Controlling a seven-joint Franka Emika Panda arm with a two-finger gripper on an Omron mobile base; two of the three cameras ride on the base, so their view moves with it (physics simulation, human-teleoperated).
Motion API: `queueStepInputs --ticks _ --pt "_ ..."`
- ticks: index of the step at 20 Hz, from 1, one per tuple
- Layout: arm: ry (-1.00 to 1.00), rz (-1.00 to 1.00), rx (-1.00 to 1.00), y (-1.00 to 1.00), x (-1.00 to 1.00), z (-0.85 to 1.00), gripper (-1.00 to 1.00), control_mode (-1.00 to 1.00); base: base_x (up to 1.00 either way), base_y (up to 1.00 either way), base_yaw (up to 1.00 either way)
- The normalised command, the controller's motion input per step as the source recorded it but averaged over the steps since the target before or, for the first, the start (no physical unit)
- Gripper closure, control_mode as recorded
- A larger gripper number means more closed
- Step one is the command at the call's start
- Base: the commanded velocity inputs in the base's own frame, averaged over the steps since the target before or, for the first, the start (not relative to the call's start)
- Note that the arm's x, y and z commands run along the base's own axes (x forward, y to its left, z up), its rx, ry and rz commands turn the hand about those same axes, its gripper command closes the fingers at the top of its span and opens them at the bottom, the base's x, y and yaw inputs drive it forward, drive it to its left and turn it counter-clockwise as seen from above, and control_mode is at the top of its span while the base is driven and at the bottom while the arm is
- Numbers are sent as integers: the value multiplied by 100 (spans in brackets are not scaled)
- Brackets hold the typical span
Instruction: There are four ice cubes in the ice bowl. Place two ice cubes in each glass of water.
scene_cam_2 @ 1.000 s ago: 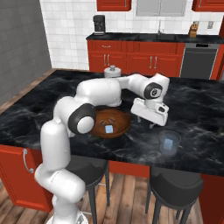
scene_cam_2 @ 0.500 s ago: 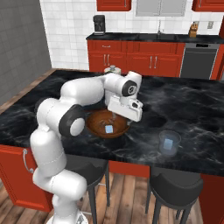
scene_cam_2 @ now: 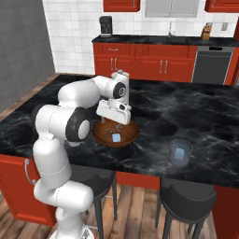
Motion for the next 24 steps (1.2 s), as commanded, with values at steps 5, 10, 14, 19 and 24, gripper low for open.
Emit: queueStepInputs --ticks 5,10,14,19,24 --pt "16 6 0 3 15 -19 -100 -100 0 0 0" --pt "9 13 0 -20 3 -23 -100 -100 0 0 0" --pt "5 17 0 -18 13 -15 -100 -100 0 0 0" --pt "0 14 0 0 16 -21 -100 -100 0 0 0" --pt "0 10 0 1 3 -27 -100 -100 0 0 0"
